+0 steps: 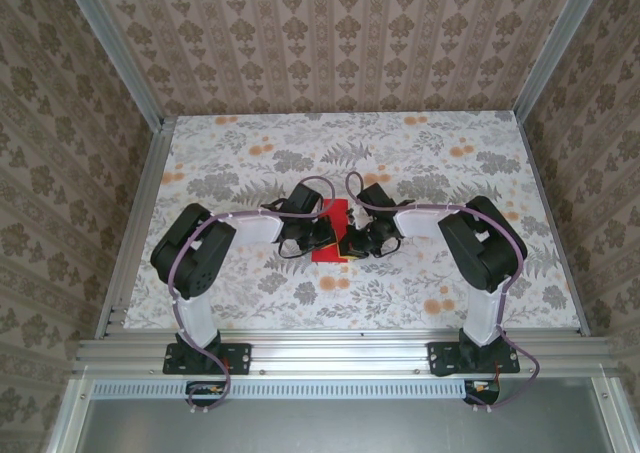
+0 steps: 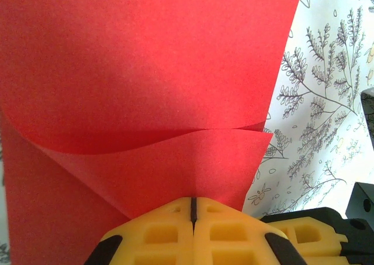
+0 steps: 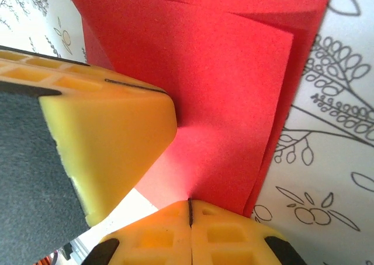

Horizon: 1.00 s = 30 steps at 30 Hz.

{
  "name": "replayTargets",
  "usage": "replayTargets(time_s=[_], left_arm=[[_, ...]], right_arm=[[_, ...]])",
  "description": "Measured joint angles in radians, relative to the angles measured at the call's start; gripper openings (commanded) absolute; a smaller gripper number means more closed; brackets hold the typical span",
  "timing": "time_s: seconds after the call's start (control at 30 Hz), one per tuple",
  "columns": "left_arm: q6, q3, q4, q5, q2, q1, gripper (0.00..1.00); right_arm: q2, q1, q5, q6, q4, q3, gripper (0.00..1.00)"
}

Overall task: Fold a paper plane with a square sheet of paper (pick it up from the middle)
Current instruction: Fold the triangle a second time at the center of the table.

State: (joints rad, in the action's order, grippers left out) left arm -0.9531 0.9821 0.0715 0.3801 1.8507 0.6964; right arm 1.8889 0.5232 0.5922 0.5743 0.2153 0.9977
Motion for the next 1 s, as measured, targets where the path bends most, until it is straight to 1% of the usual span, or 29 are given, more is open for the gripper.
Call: replayTargets(time_s=[0.2, 0.5, 0.67, 0.8, 0.87, 1.0], left_arm=[[0.012, 0.000, 0.002, 0.014, 0.000, -0.020, 0.06], [0.062, 0.000, 0.002, 0.044, 0.005, -0.105, 0.06], [0.104, 0.000, -0.006, 0.089, 0.015, -0.145, 0.06], [0.155, 0.004, -0.007, 0.116, 0.022, -0.195, 0.06], [0.185, 0.016, 0.008, 0.113, 0.024, -0.223, 0.07], [0.232, 0.033, 0.022, 0.068, 0.020, -0.262, 0.08]], right_arm=[[0.000, -0.002, 0.004, -0.024, -0.001, -0.005, 0.07], [-0.006, -0.002, 0.005, -0.043, -0.018, -0.018, 0.07], [-0.011, -0.003, 0.007, -0.047, -0.032, -0.030, 0.07], [-0.013, -0.003, 0.007, -0.047, -0.034, -0.032, 0.07], [-0.014, -0.003, 0.007, -0.047, -0.033, -0.032, 0.07], [-0.024, -0.003, 0.016, -0.047, 0.001, -0.039, 0.07]])
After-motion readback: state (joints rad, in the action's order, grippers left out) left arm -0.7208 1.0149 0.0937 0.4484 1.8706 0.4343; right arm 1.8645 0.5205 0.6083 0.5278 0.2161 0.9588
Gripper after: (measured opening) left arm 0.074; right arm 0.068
